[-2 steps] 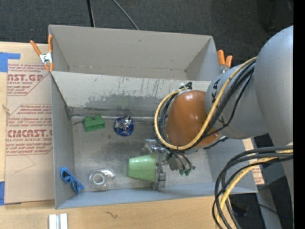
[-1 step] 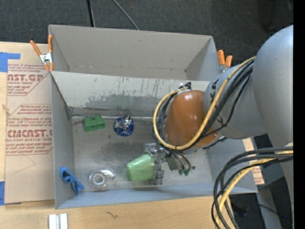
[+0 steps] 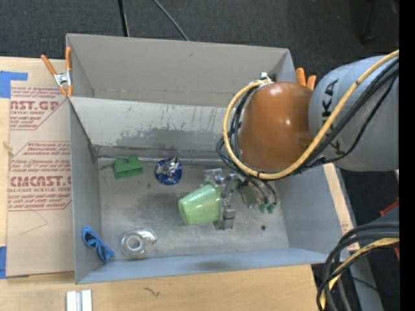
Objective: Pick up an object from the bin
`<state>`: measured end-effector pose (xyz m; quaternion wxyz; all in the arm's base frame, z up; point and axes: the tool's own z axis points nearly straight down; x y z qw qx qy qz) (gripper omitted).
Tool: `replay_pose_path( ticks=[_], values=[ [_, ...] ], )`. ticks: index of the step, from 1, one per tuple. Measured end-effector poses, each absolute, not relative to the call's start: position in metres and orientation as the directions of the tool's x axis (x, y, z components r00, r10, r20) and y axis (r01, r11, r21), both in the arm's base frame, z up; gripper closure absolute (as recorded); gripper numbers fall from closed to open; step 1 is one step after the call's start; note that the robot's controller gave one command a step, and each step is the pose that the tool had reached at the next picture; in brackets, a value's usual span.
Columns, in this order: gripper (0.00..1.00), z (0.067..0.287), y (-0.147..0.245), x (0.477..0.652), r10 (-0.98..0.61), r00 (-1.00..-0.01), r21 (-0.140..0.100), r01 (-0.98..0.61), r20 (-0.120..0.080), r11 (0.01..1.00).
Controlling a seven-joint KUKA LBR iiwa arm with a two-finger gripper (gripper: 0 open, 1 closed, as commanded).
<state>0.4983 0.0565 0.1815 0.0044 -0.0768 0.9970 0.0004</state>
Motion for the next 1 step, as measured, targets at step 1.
replay_pose_path(
  ticks=[1],
  values=[
    [1.00,0.2544,0.0621,0.4833,-0.157,-0.988,0.000,-0.157,-0.008,0.988]
  ],
)
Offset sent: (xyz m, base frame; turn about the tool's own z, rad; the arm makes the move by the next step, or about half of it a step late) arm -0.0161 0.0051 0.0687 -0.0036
